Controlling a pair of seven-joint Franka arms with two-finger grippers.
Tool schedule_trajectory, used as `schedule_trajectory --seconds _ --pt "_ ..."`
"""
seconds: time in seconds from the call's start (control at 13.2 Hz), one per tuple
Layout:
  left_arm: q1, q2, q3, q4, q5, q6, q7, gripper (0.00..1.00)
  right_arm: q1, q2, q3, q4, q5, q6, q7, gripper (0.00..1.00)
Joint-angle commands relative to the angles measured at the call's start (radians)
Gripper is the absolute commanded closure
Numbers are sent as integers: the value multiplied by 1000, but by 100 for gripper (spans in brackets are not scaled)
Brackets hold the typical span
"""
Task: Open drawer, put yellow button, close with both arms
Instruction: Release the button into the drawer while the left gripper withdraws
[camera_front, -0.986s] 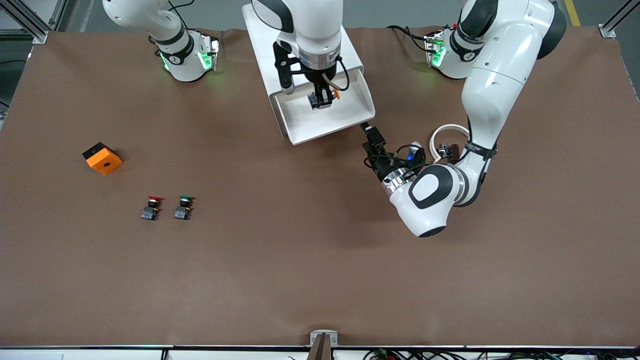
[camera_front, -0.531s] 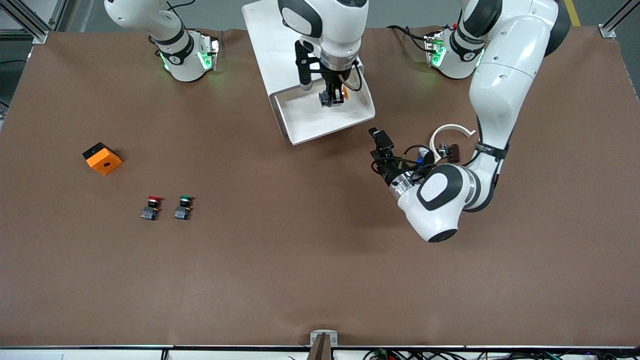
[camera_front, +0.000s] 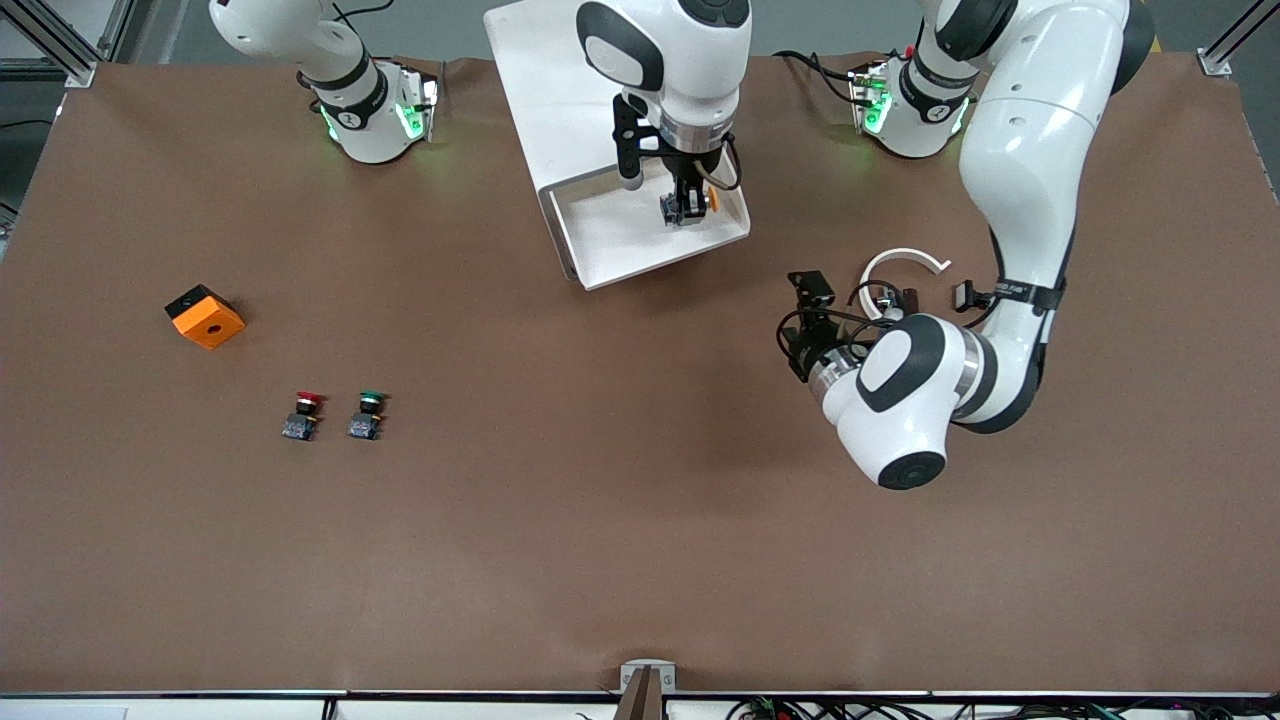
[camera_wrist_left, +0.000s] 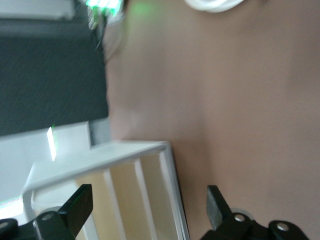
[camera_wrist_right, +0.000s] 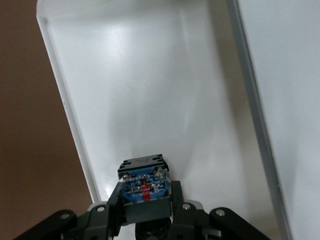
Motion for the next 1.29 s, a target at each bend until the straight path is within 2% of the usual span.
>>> schedule_trajectory --seconds 0.0,0.3,0.38,0.46,0.53,0.61,0.83,1.06,1.21 --pt "53 -41 -8 -7 107 17 204 0 13 38 -10 44 -14 10 37 100" --pt "61 -78 -7 -8 305 57 520 0 10 43 -10 47 -11 24 37 100" --pt "61 -91 -4 -8 343 89 588 0 8 43 -10 47 -12 17 27 90" --pt "61 -119 4 -11 362 133 640 0 8 43 -10 47 -11 16 12 54" --pt "76 -134 7 -16 385 169 689 0 8 43 -10 47 -8 14 -20 25" --pt "85 -136 7 -16 408 173 726 0 8 43 -10 47 -6 11 -55 0" --pt "120 -157 -3 -22 439 254 806 0 -1 38 -9 57 1 -73 -245 0" --pt "134 -185 -34 -42 428 337 852 0 -54 35 -9 144 18 -212 -504 0" --pt "145 -223 -40 -103 398 437 967 0 -102 23 -10 179 31 -272 -694 0"
